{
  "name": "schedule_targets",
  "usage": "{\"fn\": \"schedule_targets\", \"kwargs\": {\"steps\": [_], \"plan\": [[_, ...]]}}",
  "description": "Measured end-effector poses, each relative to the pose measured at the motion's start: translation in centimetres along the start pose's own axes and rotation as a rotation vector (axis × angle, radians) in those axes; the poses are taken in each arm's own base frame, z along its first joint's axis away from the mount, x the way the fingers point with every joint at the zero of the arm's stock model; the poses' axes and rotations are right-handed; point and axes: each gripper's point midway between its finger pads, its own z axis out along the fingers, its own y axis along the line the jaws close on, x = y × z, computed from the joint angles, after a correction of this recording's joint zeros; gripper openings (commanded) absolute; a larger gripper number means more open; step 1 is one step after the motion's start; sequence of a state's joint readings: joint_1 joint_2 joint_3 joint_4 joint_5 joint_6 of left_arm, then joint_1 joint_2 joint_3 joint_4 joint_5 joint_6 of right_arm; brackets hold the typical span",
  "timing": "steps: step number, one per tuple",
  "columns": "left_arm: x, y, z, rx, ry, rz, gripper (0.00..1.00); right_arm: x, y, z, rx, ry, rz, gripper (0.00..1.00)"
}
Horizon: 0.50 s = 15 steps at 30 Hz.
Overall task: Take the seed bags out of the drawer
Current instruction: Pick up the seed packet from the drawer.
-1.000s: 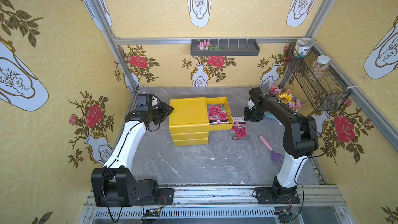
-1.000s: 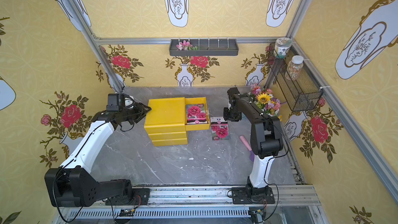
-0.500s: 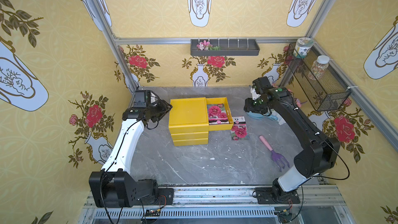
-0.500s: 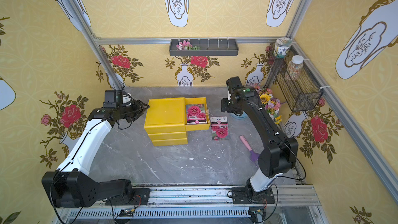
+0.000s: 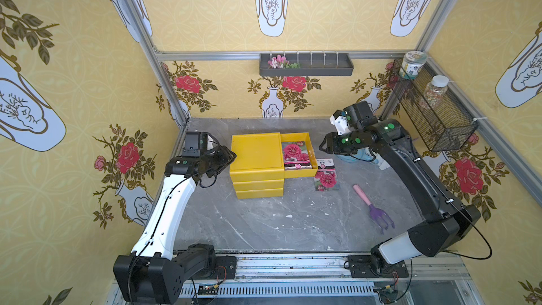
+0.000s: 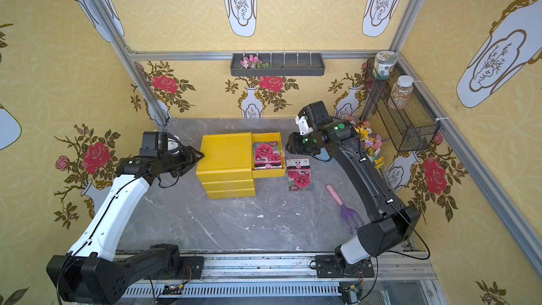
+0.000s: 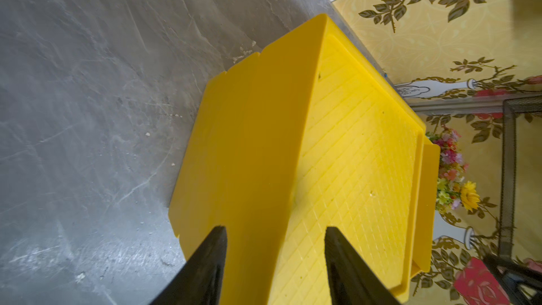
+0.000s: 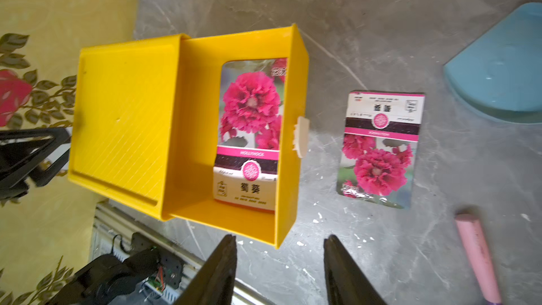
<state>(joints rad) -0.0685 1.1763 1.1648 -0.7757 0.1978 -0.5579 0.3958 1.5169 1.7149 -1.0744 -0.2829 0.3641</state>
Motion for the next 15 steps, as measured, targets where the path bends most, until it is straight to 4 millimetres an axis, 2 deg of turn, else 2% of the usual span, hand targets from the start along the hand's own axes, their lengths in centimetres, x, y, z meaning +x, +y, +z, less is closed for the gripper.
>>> {"fn": "schedule_targets", "kwargs": {"steps": [5,8,15], "plan": [[-0.8,-1.3,-1.8,0.029,-0.05,0.019,0.56,1.6,2.9,1.3,-0.056,0.057,-0.052,0.47],[-0.7,-1.4,-1.7,0.017,-0.047,0.025,0.55,2.5,4.2,2.3,-0.071,0.084,-0.073,0.48],[0.7,0.0,-0.5,-0.054,-0.019,0.018,0.53,2.7,4.2,5.7,0.003,0.124,-0.091,0.41]]}}
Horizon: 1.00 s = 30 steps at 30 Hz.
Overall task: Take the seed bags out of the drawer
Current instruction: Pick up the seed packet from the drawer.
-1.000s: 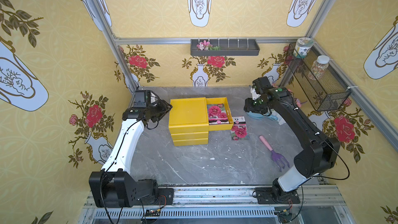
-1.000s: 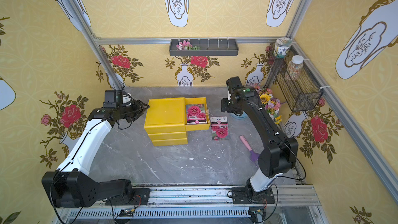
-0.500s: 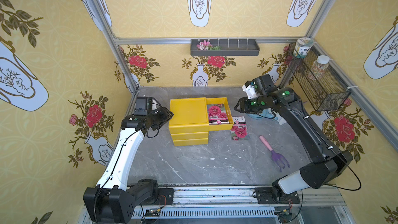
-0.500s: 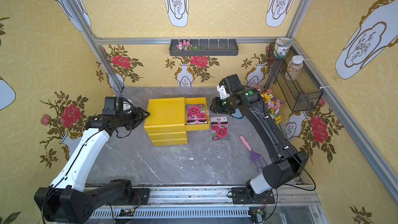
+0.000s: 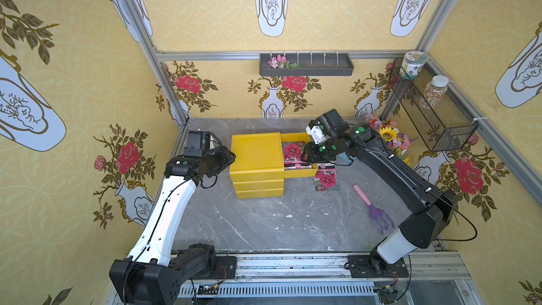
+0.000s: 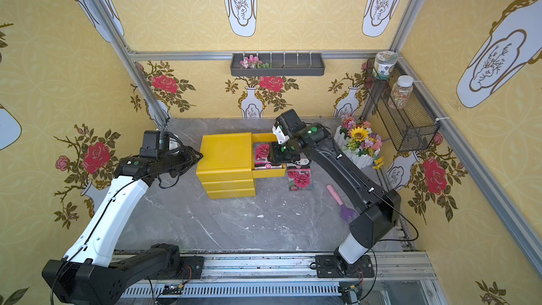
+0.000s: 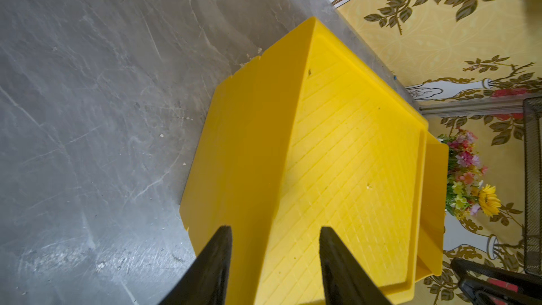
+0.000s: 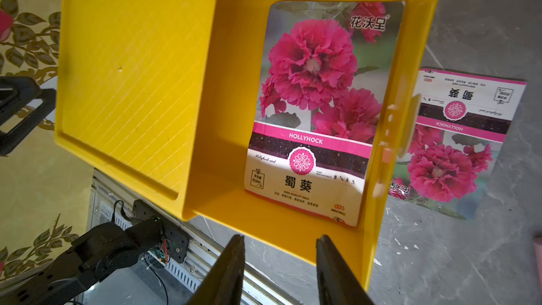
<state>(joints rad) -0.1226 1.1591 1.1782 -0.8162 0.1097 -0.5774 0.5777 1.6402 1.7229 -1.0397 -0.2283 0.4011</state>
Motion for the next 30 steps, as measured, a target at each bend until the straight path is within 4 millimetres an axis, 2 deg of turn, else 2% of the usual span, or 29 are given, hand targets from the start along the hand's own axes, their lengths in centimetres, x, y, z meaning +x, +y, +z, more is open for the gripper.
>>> {"fn": "schedule_targets", "kwargs": {"steps": [8,14,22,30], "plan": [[0.0,0.5,0.3,-0.014,-0.012,-0.006,0.51,-1.4,0.8,3.4,0.058,0.009,0.006,0.38],[-0.2,0.7,1.3,-0.027,0.002,0.018,0.46,-2.4,-0.1,4.9,0.127,-0.001,0.028,0.37],[-0.3,0.4,2.1,0.005,-0.005,0.052,0.42,-2.5,-1.6,6.6,0.2,0.011,0.058,0.35],[-0.2,0.2,2.3,0.027,-0.01,0.061,0.41,-2.1,-2.2,8.7,0.231,0.045,0.075,0.35]]}}
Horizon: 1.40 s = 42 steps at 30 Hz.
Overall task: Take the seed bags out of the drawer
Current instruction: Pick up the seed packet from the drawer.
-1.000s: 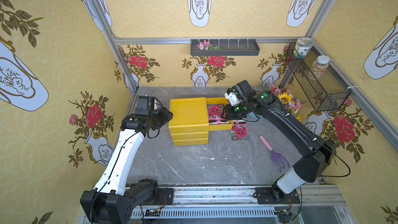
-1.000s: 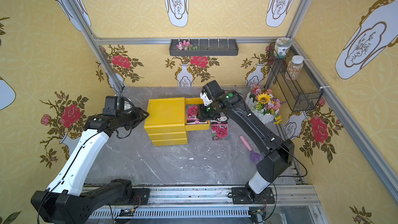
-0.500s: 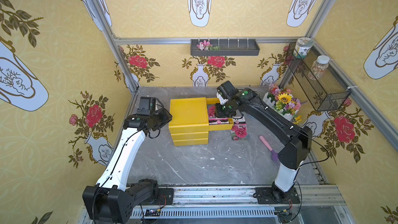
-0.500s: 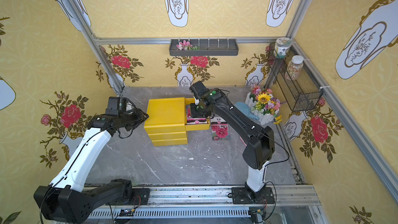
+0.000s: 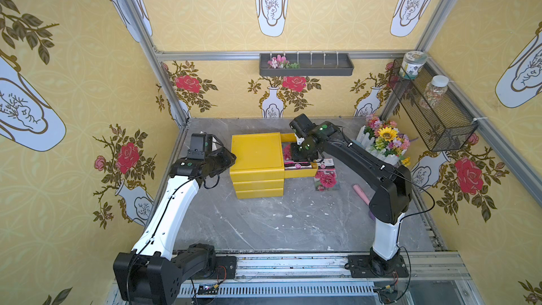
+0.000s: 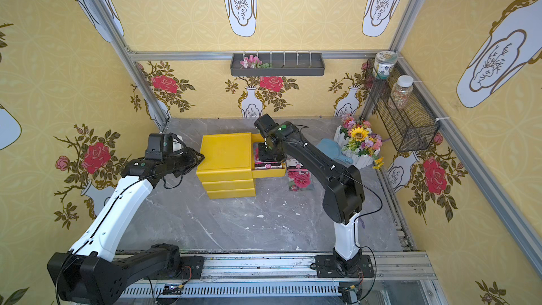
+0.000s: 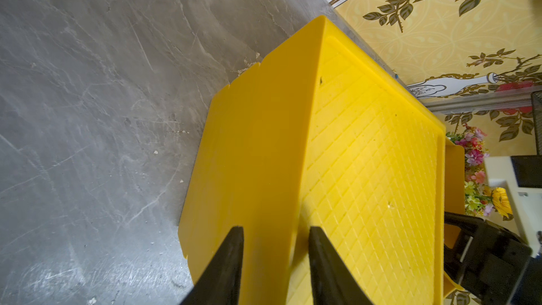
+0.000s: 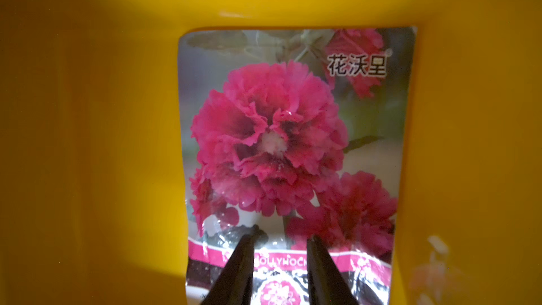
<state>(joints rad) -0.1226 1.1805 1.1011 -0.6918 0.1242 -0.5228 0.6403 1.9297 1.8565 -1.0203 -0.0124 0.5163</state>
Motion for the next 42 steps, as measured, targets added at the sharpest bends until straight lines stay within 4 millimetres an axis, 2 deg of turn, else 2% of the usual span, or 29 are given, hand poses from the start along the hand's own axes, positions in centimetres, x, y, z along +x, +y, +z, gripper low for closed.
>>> {"fn": "schedule_targets", "kwargs": {"steps": [15,22,28,35,38,42], "plan": [[-0.1,-0.1,-0.1,0.004,-0.002,0.009,0.41,-0.6,0.6,1.8,-0.01,-0.027,0.014,0.34],[-0.1,-0.1,-0.1,0.003,0.0,0.01,0.41,-1.2,2.5,2.0,-0.12,-0.051,0.028,0.33],[0.0,-0.1,-0.1,-0.001,0.003,0.009,0.41,-1.5,3.3,1.1,-0.215,-0.041,0.059,0.35],[0.0,0.0,-0.1,-0.003,0.002,0.009,0.41,-1.7,3.3,-1.7,-0.234,-0.034,0.059,0.38],[0.0,0.0,-0.1,-0.004,0.003,0.008,0.41,-1.8,2.9,-2.3,-0.205,-0.045,0.039,0.38],[-0.1,-0.1,-0.1,-0.006,0.006,0.007,0.41,-1.3,1.5,-1.9,-0.132,-0.029,0.021,0.38]]}}
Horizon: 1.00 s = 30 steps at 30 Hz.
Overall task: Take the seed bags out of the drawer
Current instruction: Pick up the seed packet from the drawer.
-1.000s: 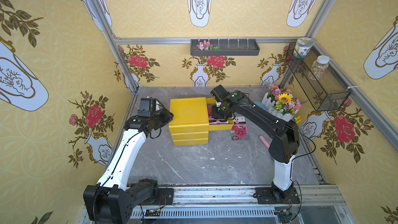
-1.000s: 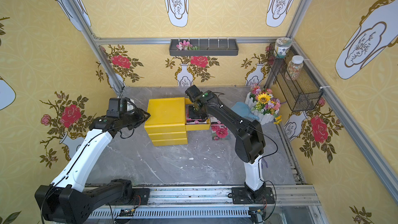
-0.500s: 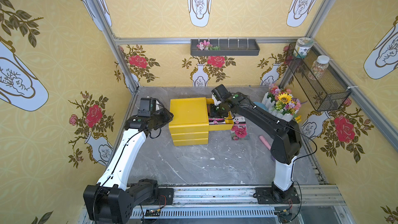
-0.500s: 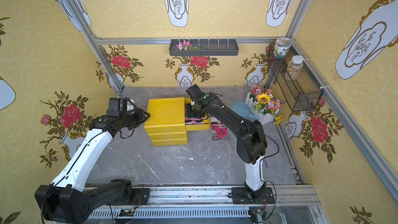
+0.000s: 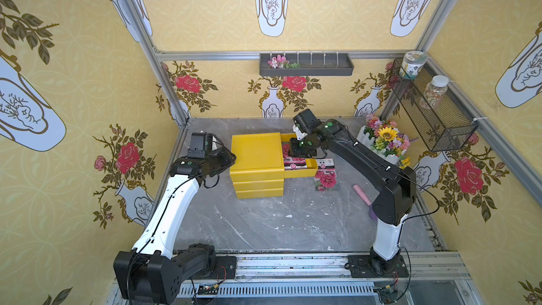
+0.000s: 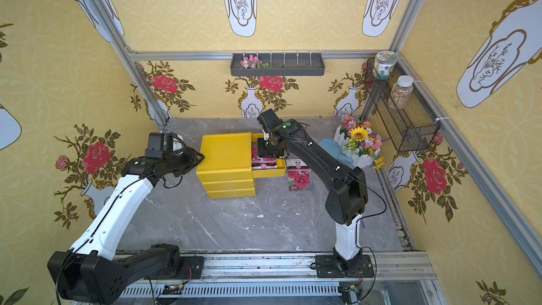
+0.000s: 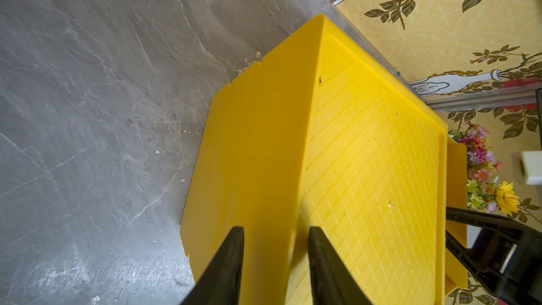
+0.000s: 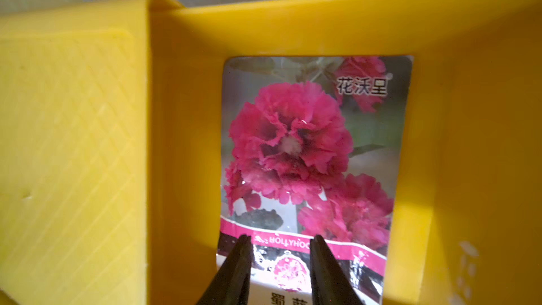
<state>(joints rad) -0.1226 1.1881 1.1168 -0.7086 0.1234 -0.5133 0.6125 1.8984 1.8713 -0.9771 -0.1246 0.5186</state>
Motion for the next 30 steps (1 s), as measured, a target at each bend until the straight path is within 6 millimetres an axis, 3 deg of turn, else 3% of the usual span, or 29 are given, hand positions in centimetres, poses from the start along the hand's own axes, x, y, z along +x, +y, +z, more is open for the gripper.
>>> {"fn": "schedule_targets", "kwargs": {"steps": [9,20,25,30], "plan": [[-0.1,-0.1,0.2,-0.001,0.004,-0.001,0.41,0.7,-2.0,2.6,0.106,0.043,-0.025,0.38],[-0.1,-0.1,0.1,0.001,0.004,-0.003,0.41,-0.1,-0.5,4.0,0.039,0.016,-0.031,0.36],[-0.1,-0.1,0.1,0.001,0.004,-0.003,0.41,-0.4,1.2,3.8,-0.056,0.013,-0.005,0.37],[-0.1,-0.1,0.1,-0.002,0.004,-0.004,0.41,-0.8,1.0,2.4,-0.084,0.011,0.034,0.43]]}}
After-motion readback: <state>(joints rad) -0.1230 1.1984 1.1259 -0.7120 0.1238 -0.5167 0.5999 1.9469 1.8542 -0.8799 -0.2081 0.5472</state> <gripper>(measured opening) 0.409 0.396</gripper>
